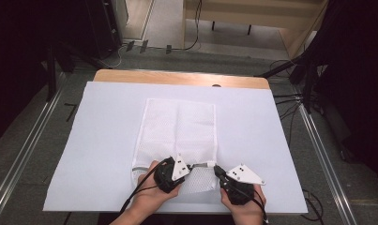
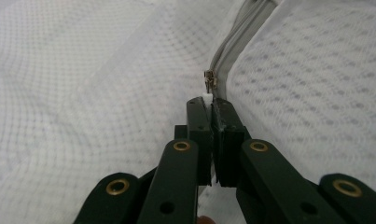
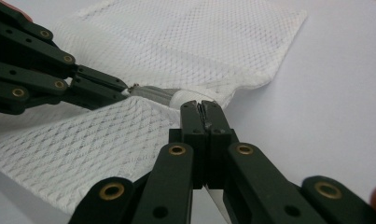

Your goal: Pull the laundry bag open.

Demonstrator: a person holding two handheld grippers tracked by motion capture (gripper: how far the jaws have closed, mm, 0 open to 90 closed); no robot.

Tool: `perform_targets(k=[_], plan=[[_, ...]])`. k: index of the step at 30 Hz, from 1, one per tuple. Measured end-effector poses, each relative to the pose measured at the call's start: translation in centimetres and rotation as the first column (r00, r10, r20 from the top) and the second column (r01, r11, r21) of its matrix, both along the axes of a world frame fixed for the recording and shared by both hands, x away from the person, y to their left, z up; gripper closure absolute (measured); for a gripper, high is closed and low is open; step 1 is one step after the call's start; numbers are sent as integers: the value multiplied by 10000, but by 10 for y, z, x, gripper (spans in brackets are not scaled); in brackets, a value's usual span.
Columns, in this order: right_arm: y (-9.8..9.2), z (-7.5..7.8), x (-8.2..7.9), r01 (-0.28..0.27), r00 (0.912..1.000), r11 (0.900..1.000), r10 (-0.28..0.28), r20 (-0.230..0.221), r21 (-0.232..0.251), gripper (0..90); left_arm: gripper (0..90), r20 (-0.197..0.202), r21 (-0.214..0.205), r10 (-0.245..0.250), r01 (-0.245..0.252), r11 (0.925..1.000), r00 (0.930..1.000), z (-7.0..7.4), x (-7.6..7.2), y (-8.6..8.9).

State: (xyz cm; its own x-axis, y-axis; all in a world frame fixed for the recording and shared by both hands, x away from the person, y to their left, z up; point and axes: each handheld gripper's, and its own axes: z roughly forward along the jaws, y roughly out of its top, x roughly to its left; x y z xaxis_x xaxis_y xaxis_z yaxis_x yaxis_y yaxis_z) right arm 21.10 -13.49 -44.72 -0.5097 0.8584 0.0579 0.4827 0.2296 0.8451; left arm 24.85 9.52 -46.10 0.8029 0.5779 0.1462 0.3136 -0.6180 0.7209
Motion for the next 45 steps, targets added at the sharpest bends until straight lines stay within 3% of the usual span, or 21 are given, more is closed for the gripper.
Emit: perform_targets(k=[12, 16, 21, 28, 45], plan=[[0, -1, 1, 46, 10000, 9999, -47, -17, -115, 900, 880, -152, -69, 531, -532, 9986, 9985, 7, -6, 35], [1, -1, 1, 65, 9999, 9992, -61, 111, -393, 900, 881, -176, -44, 797, -798, 9968, 9967, 6, -7, 50], [-3, -2, 2, 140, 9999, 9995, -139, 33, -291, 900, 880, -307, -135, 1202, -1207, 9926, 9923, 9, -9, 78], [2, -3, 2, 26, 10000, 9988, -24, 36, -489, 900, 881, -131, 108, 1295, -1294, 9915, 9915, 11, -16, 92], [-1, -6, 4, 50, 10000, 9970, -54, -46, -772, 900, 880, -30, 197, 2136, -2135, 9767, 9769, 13, -18, 136]])
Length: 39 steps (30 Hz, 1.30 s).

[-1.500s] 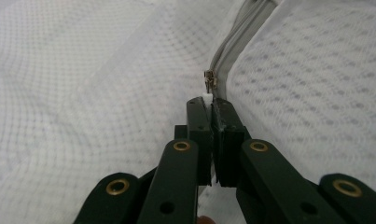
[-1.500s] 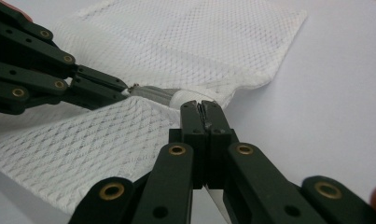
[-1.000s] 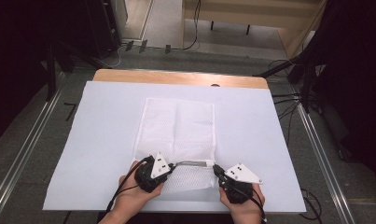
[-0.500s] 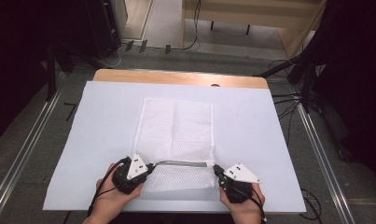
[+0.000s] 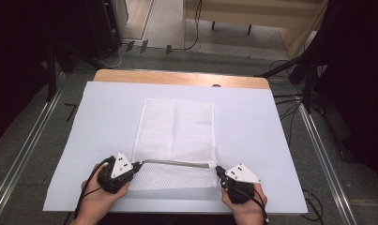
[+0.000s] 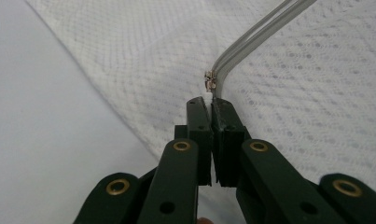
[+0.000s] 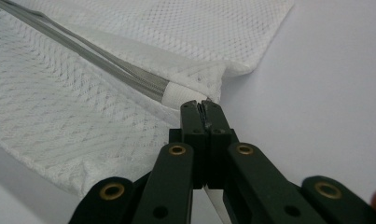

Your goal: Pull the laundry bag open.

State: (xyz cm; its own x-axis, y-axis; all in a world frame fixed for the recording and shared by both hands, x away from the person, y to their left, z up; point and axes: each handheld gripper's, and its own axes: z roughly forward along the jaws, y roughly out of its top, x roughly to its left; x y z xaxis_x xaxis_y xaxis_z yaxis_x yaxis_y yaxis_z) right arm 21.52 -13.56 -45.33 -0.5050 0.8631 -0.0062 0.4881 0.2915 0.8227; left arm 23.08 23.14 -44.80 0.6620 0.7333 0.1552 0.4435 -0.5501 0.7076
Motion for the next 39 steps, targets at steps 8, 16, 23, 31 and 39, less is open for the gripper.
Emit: perform_targets(k=[8, 16, 23, 31, 39], plan=[[-2, 0, 1, 277, 9996, 9990, -274, 90, -338, 900, 880, 130, 208, 626, -629, 9978, 9980, 1, -2, 23], [-7, -1, 0, 131, 9998, 9999, -131, -162, 13, 900, 869, 87, -328, 646, -643, 9974, 9979, -4, -8, 36], [-13, -3, -2, 73, 9997, 9994, -65, -248, 327, 900, 558, -55, -2755, 1638, -1589, 9481, 9865, 3, -8, 63], [-15, -4, -5, -430, 9979, 9953, 470, -444, 867, 893, 194, -61, -4883, 3479, -3064, 8172, 9375, 13, -11, 103], [-30, 0, -4, -218, 9993, 9865, 264, -258, 1620, 421, 132, -43, -4986, 3417, -2982, 8139, 9398, 11, -11, 116]])
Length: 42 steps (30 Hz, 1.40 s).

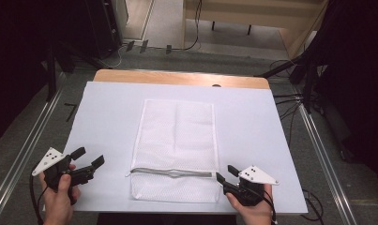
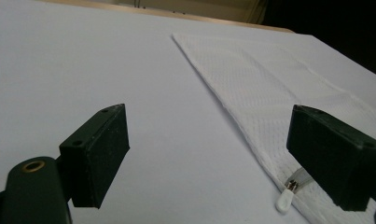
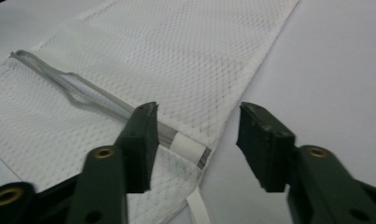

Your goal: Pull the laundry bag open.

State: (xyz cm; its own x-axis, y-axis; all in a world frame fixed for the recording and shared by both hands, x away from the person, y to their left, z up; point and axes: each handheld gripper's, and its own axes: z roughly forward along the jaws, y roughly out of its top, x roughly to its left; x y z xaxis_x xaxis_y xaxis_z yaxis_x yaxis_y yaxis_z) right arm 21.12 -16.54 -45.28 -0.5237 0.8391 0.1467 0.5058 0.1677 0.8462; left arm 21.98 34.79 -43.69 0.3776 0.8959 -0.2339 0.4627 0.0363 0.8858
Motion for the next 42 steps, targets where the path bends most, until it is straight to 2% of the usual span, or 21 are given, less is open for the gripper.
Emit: perform_targets(k=[3, 4, 6, 7, 9, 10, 13, 17, 23, 30, 34, 35, 37, 39, 42], plan=[[-4, 4, 0, 481, 9984, 9988, -478, 306, -93, 268, 132, 39, 194, -92, 91, 9998, 10000, 0, 0, -1], [-4, 4, 0, 481, 9984, 9988, -478, 306, -93, 268, 131, 39, 194, -92, 91, 9998, 10000, 0, 0, -1], [-8, 6, 1, 671, 9973, 9977, -671, 310, 18, 173, 126, 49, 346, -181, 179, 9992, 9998, 0, 0, -2], [-13, 7, 2, 772, 9965, 9970, -775, 306, 94, 111, 93, 81, 428, -235, 232, 9988, 9997, 0, 1, -2], [-15, 8, 3, 867, 9955, 9962, -871, 360, 118, 80, 90, 77, 460, -243, 239, 9987, 9997, 0, 1, -2], [-20, 8, 4, 905, 9952, 9958, -910, 357, 159, 15, 89, 31, 486, -246, 244, 9985, 9997, -1, 1, 0], [-25, 9, 5, 940, 9949, 9952, -949, 353, 273, 0, 75, 4, 482, -279, 279, 9984, 9996, -2, 2, 2], [-39, 9, 7, 1310, 9904, 9907, -1324, 386, 374, 0, 24, 56, 337, -319, 317, 9989, 9995, -2, 2, 7], [-55, 7, 11, 1621, 9855, 9863, -1634, 467, 298, 0, 0, 84, 731, -287, 280, 9969, 9996, -3, 4, 13], [-75, 1, 16, 1937, 9803, 9805, -1947, 342, 317, 0, 0, 210, 766, -164, 147, 9970, 9996, -3, 4, 20], [-87, -2, 18, 2228, 9741, 9743, -2238, 321, 315, 0, 0, 269, 841, -140, 116, 9964, 9995, -4, 4, 24], [-92, -2, 19, 2417, 9697, 9697, -2427, 285, 348, 0, 0, 297, 837, -185, 159, 9964, 9994, -4, 4, 27], [-95, -3, 19, 2473, 9681, 9682, -2485, 315, 376, 0, 0, 299, 849, -201, 174, 9962, 9994, -4, 4, 28], [-104, -4, 19, 2698, 9615, 9618, -2717, 402, 472, 0, 0, 399, 864, -295, 260, 9959, 9988, -4, 3, 29], [-111, -4, 18, 2734, 9597, 9598, -2766, 494, 639, 0, 0, 419, 917, -341, 302, 9953, 9985, -3, 3, 29]])
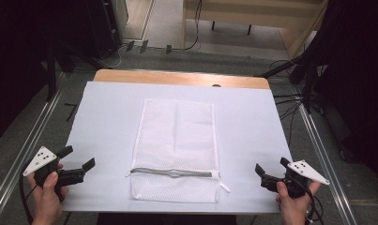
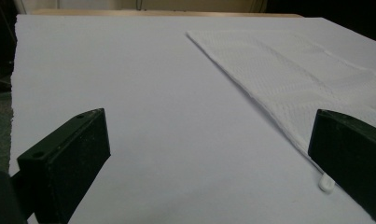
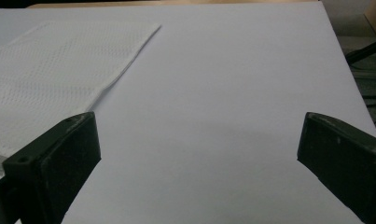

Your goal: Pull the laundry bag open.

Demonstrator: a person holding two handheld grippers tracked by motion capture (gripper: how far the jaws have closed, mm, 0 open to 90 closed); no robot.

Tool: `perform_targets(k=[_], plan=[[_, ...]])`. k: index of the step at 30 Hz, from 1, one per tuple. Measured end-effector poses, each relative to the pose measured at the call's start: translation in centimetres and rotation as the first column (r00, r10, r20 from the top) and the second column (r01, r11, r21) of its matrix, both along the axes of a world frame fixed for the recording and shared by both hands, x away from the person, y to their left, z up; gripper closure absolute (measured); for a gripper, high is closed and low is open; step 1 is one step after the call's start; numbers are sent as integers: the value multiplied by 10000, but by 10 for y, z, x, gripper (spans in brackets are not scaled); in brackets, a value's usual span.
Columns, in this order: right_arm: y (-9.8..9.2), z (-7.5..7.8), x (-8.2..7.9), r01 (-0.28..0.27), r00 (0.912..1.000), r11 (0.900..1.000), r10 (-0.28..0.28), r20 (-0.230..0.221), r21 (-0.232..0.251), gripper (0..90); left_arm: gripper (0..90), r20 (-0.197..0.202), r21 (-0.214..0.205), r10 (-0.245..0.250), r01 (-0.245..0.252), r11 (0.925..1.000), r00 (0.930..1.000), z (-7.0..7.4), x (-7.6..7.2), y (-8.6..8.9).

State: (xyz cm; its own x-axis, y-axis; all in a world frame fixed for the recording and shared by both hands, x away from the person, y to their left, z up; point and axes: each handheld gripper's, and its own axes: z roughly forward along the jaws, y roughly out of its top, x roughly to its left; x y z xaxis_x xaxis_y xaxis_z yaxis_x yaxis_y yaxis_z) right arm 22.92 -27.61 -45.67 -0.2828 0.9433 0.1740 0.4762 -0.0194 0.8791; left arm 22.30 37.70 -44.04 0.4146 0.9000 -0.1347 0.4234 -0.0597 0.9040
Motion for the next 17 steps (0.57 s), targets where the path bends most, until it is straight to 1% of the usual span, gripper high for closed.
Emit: perform_targets(k=[3, 9, 17], plan=[[-1, 0, -1, 47, 10000, 10000, -47, 1, 47, 0, 0, 27, 41, -91, 91, 9999, 10000, 0, 0, -1], [1, 1, -1, -11, 10000, 9999, 12, 93, -106, 0, 0, 101, 109, -191, 190, 9998, 9998, 0, -1, -3], [3, -1, 0, -24, 10000, 9999, 24, -26, -105, 0, 0, -37, 115, -228, 229, 9997, 9997, -1, 0, -4]])
